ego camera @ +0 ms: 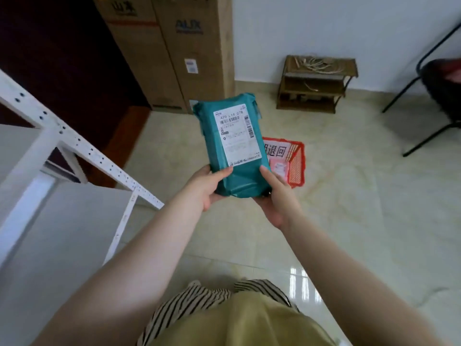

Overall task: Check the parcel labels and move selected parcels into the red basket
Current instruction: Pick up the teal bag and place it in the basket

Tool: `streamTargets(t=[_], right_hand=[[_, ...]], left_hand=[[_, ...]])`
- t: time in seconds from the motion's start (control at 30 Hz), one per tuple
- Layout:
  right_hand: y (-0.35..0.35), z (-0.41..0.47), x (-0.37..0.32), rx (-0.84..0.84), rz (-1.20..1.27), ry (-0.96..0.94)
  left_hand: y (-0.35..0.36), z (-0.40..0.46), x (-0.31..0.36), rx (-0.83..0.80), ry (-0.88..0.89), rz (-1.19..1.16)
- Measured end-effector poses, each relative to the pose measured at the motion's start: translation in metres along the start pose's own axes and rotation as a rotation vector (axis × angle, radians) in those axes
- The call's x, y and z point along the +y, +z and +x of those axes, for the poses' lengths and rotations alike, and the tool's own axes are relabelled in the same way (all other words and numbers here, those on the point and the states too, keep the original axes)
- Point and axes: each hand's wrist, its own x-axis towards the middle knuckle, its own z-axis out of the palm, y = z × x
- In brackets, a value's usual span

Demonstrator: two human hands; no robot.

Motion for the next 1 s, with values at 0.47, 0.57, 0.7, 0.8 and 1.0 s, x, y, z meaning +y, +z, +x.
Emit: streamTargets(t=[0.47,0.57,0.7,0.8,1.0], right_hand=[[-0.057,0.098,-0.099,0.208,-0.170,-0.008],[-0.056,0.137,-0.127,0.230,-0.179,-0.004],[-0.057,0.189,-0.163,0.292,-0.128,-0.031],[-0.059,0.225,-0.188,0.315,-0.069,-0.050],[-0.082,0.316,-0.227,0.415,-0.056,-0.027]], left_hand=[[0.116,0.113,0.053,-0.165,-0.040,0.107],[0.140,0.152,0.080,-0.179,-0.085,0.135],[0.171,0.199,0.115,-0.195,-0.133,0.159],[0.196,0.232,0.137,-0.232,-0.103,0.137],[0.255,0.312,0.149,-0.112,-0.087,0.130]])
